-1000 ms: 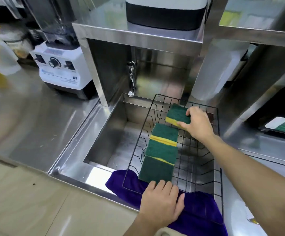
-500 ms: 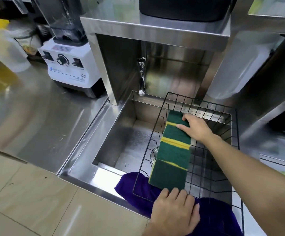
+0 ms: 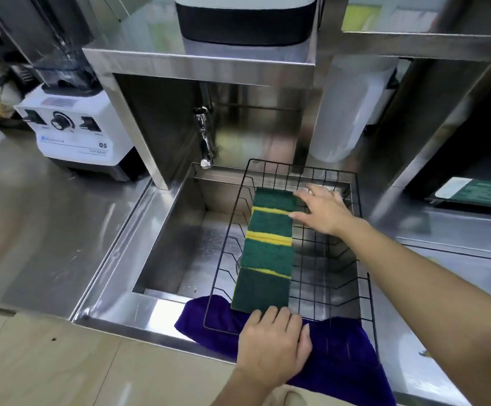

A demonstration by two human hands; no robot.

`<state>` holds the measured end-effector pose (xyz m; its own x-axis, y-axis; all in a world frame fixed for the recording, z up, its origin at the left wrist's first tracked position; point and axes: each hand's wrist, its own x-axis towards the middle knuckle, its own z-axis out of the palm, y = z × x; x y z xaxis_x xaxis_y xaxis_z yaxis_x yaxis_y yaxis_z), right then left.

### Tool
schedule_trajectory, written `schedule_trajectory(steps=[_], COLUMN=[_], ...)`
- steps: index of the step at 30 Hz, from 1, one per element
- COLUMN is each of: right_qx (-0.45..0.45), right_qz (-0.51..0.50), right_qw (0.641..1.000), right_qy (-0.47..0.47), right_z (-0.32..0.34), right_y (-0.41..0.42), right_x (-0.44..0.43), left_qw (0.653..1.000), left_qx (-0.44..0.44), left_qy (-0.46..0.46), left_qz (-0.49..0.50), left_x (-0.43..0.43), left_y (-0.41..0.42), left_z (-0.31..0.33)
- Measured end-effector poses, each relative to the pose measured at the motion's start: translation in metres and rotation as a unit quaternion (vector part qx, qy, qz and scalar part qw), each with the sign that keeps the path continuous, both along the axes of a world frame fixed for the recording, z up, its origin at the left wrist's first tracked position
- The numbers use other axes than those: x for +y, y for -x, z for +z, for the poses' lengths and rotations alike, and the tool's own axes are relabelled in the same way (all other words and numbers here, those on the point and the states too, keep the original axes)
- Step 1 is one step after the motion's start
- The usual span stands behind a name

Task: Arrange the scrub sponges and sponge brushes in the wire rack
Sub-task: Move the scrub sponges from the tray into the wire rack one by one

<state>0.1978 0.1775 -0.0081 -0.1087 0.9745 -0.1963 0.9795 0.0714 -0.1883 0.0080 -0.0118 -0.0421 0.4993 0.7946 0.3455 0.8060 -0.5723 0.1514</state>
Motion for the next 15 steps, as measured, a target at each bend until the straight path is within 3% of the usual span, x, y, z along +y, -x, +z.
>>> schedule_trajectory(steps=[8, 15], right_qx=[0.041, 0.078], right_qz=[-0.144, -0.298], right_qw=[0.979, 0.947], right_qy=[-0.14, -0.091], right_z=[0.016, -0.004], right_y=[-0.084, -0.149], right_x=[-0.07, -0.155], left_qw=[0.998, 0.992], left_qx=[0.044, 0.074], left_qy=[-0.009, 0.027], left_qz=[-0.031, -0.103], left_x=[-0.009, -0.03], left_y=[-0.02, -0.068], left_z=[0.005, 0.007])
